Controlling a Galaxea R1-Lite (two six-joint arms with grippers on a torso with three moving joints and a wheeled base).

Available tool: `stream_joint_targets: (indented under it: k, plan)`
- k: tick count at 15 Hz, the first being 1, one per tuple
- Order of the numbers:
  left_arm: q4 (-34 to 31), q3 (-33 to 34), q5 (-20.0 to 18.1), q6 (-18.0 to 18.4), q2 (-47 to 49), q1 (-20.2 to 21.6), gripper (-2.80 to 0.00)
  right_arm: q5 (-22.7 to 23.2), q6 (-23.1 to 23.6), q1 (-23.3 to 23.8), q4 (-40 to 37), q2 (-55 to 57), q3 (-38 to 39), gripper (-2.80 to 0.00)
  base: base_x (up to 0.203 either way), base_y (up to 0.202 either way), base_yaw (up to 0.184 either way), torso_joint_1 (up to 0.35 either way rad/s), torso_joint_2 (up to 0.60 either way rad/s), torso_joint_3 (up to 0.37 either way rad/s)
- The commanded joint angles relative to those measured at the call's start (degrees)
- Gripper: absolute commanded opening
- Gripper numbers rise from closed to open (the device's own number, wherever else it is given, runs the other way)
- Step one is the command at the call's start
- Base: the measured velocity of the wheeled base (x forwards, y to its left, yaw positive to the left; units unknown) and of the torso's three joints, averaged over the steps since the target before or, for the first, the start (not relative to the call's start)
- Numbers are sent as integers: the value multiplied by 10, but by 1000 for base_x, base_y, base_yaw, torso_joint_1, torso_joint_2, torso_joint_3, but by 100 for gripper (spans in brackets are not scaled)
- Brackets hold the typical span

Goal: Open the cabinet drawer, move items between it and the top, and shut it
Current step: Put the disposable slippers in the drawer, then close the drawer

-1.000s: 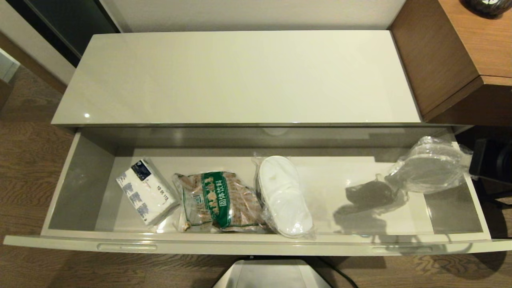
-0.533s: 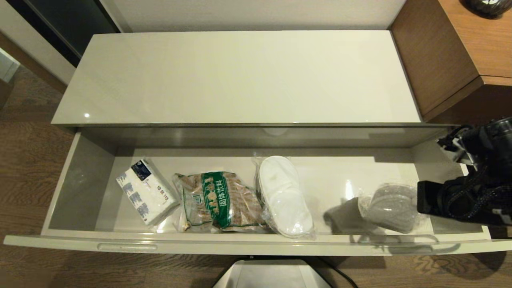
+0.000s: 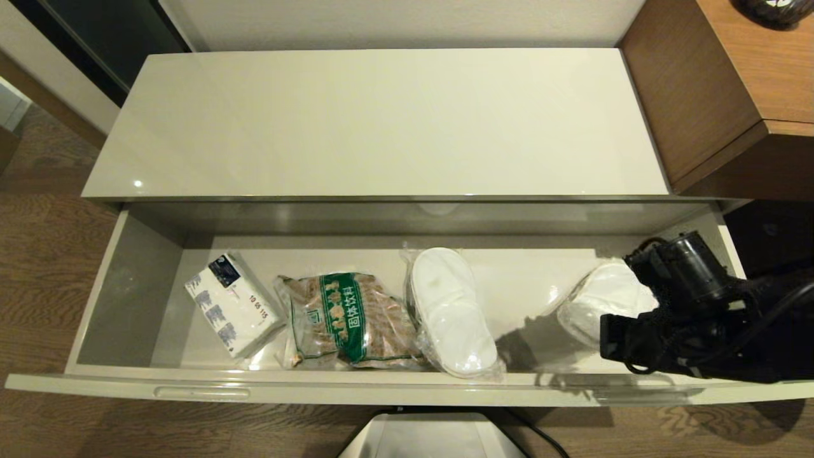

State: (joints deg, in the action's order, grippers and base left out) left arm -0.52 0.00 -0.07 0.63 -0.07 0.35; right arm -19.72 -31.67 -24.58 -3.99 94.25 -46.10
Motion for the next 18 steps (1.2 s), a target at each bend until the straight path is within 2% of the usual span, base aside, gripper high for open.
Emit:
stream_joint_targets:
  k: [1, 4, 5, 6, 7, 11, 18]
  plan:
    - [0, 0, 0, 0, 0, 0, -280, -47, -36, 13, 3, 64, -47, -280, 0, 0, 0, 0, 0, 0]
    - [0, 0, 0, 0, 0, 0, -280, -39, -34, 14, 1, 36, -29, -280, 0, 0, 0, 0, 0, 0]
    - [0, 0, 0, 0, 0, 0, -280, -31, -20, 14, -1, 18, -19, -280, 0, 0, 0, 0, 0, 0]
    - [0, 0, 0, 0, 1, 0, -280, -22, -7, 14, -1, 2, -12, -177, 0, 0, 0, 0, 0, 0]
    - [0, 0, 0, 0, 0, 0, -280, -18, -2, 14, -3, -14, -9, 0, 0, 0, 0, 0, 0, 0]
    - [0, 0, 0, 0, 0, 0, -280, 0, 2, 8, -60, -94, -13, 0, 0, 0, 0, 0, 0, 0]
    - [0, 0, 0, 0, 0, 1, -280, 117, 2, -14, -260, -312, -35, 0, 0, 0, 0, 0, 0, 0]
